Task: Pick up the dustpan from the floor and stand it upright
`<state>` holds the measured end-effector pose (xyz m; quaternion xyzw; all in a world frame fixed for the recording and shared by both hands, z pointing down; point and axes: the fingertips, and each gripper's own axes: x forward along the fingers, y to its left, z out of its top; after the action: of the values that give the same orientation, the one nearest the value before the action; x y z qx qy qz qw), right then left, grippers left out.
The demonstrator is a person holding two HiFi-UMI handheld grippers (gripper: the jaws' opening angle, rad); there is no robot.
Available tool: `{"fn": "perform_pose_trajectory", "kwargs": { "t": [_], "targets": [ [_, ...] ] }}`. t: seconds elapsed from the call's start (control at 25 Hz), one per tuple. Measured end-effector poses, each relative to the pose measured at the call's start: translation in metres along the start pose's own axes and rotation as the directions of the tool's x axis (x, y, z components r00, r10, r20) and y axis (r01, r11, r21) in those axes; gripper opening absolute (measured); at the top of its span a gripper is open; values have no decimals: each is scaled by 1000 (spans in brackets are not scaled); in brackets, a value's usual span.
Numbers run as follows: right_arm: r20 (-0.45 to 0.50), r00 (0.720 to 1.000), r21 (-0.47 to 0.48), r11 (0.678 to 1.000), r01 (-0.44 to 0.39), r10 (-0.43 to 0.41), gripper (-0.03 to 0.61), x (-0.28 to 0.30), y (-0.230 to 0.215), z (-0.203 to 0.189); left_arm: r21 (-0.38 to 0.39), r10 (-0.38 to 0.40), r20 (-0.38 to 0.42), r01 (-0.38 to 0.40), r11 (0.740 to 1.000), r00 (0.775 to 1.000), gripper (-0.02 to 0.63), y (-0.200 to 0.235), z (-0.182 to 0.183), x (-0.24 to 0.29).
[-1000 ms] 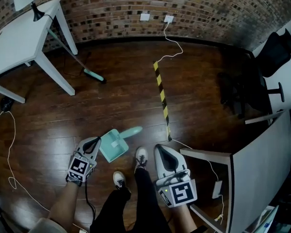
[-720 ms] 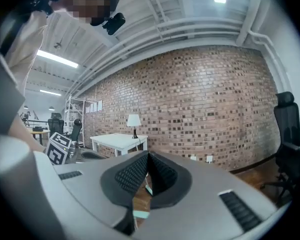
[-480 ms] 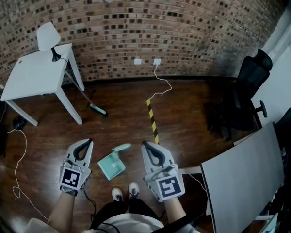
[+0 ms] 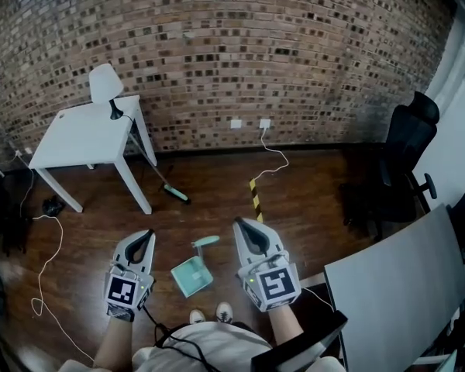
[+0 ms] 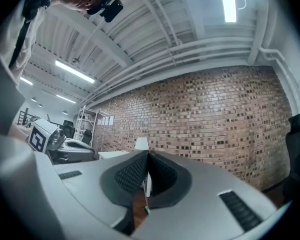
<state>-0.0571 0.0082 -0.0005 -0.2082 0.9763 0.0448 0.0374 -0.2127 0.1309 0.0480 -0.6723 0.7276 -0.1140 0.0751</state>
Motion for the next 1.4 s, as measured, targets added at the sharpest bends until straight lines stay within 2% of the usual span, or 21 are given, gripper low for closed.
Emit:
{"fn": "perform_pose_trajectory", "kwargs": {
  "t": [0.16, 0.28, 0.44, 0.56, 0.72, 0.88, 0.96, 1.12, 1.24, 1.4],
  "targets": [
    [-24, 1000, -1, 1000, 9, -9, 2, -15, 13, -1, 25, -36, -32, 37, 999, 999, 6, -10, 8, -11],
    [-50, 998, -21, 999, 30, -31, 2, -26, 29, 0, 57, -22, -32, 24, 998, 999, 6, -2, 15, -25],
    [-84, 996, -46, 998, 36, -40, 2, -35, 51, -2, 27, -35, 14, 35, 999, 999, 6, 1, 17, -49],
    [-77, 995, -20, 997, 68, -69, 3, -51, 59, -2, 21, -80, -11, 80, 997, 997, 6, -10, 5, -63],
    [-85, 993, 9, 997, 82, -81, -1, -85, 77, -5, -11, -72, 7, 72, 997, 997, 6, -23, -1, -88],
    [-116, 988, 61, 993, 104, -97, -2, -131, 94, -18, -8, -83, -25, 83, 997, 996, 6, -56, -10, -127],
    [-122, 989, 65, 994, 91, -83, -2, -162, 111, -21, -4, -80, -1, 80, 997, 997, 6, -78, -12, -153],
    [-118, 992, 65, 996, 56, -48, -3, -244, 151, -18, 4, -81, 9, 81, 997, 997, 6, -140, -7, -221],
    [-128, 991, 69, 997, 42, -33, -3, -315, 181, -11, 21, -82, -3, 82, 996, 997, 6, -193, 2, -280],
    [-159, 987, 74, 997, 21, -9, -5, -397, 216, 1, 5, -72, -32, 72, 997, 997, 6, -248, 15, -353]
  ]
}}
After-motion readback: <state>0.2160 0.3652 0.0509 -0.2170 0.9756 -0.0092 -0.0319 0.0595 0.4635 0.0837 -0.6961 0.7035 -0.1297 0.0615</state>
